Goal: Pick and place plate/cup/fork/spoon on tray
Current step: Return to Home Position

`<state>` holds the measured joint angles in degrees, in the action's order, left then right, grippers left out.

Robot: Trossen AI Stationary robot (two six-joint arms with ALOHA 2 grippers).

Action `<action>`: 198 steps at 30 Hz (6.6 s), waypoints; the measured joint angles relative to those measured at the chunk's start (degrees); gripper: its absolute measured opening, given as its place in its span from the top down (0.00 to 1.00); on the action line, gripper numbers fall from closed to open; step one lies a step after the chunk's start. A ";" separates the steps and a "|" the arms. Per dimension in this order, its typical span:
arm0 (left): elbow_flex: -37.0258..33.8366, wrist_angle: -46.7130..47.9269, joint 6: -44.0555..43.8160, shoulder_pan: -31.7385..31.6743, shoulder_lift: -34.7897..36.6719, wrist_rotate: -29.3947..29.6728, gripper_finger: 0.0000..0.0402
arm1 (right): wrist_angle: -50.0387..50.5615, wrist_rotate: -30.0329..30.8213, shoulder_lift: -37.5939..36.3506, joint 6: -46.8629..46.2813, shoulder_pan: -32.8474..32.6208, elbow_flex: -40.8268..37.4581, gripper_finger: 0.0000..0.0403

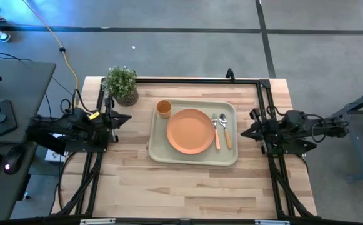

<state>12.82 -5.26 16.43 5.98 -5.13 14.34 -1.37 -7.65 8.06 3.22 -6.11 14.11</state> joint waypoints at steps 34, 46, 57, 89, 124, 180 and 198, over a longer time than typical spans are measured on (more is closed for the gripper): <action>-12.15 2.57 -8.39 -2.62 0.55 -2.43 1.00 | -7.81 -1.30 -2.90 -5.99 7.03 -13.53 1.00; -10.88 -1.56 -2.37 -2.73 2.60 -1.35 1.00 | -6.52 -3.06 -2.90 -4.70 6.82 -13.55 1.00; -12.15 -1.86 -3.70 -2.75 2.57 -5.05 1.00 | -7.52 -3.80 -2.89 -5.50 6.82 -13.56 1.00; -12.15 -0.13 -10.28 -2.73 1.55 -5.03 1.00 | -0.91 -1.33 -2.48 -9.82 6.82 -13.60 1.00; -12.15 -0.13 -10.28 -2.73 1.52 -5.00 1.00 | -0.91 -1.30 -2.48 -10.73 6.82 -13.62 1.00; -12.15 -0.13 -10.28 -2.71 1.44 -4.99 1.00 | -0.91 -1.30 -2.48 -10.73 6.82 -13.62 1.00; -12.15 -0.13 -10.28 -2.71 1.27 -4.99 1.00 | -0.91 -1.30 -2.48 -10.73 6.82 -13.62 1.00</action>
<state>0.67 -5.39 6.15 3.27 -3.86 9.34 -2.28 -8.94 5.58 -7.51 0.71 0.49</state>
